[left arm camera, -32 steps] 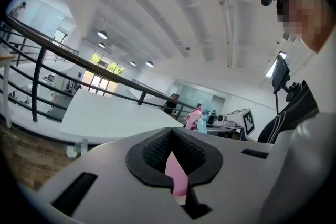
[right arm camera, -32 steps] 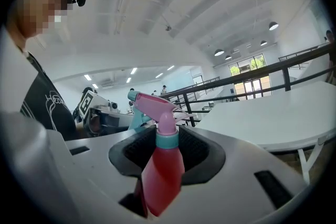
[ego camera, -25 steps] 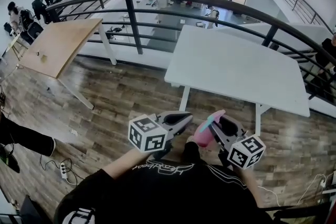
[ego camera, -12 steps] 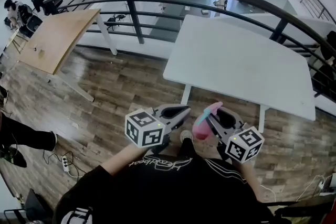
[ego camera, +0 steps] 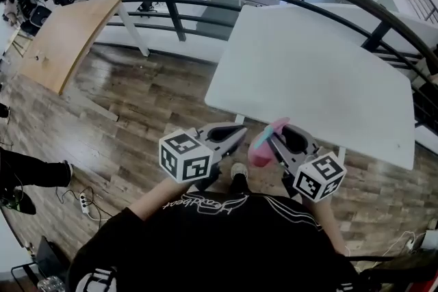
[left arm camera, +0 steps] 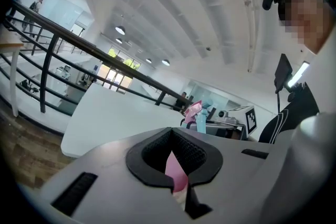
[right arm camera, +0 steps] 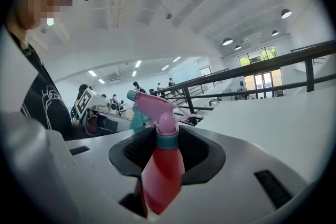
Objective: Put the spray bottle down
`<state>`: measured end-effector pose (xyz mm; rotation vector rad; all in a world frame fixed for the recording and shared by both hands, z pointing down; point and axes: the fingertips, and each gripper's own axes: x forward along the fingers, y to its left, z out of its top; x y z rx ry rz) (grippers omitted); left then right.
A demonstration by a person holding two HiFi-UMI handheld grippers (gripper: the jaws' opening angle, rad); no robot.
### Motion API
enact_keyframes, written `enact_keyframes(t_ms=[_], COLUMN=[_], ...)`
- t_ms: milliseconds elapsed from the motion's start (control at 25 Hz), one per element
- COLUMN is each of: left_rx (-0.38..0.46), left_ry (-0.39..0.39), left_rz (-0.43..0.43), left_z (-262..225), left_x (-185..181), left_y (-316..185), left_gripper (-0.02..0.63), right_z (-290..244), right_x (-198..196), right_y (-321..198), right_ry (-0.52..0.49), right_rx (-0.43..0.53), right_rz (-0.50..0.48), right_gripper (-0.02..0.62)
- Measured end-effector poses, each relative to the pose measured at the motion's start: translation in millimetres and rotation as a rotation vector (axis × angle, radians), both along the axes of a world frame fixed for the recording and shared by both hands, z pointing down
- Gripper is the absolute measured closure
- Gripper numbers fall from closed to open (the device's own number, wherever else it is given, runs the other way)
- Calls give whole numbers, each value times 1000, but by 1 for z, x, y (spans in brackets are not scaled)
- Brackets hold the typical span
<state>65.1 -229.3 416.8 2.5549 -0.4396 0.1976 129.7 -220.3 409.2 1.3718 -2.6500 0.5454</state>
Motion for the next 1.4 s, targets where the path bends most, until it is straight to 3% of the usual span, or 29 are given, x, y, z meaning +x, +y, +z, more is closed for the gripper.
enact_keyframes(t_ms=[440,1080,1400], left_rx=[-49,-79,-108], left_ry=[-21,-24,-43], left_rz=[-26,-75,-114], left_z=[22,29,41], left_x=[18,35,35], left_y=[-51,-112,-139], left_gripper=[603,603,603], right_z=[28,12,11], right_x=[21,66,75], right_y=[-56,-171,-219], right_ry=[14,98,93], right_rx=[-50,60,124], right_rz=[-17,-1,10], right_gripper=[460,460,460])
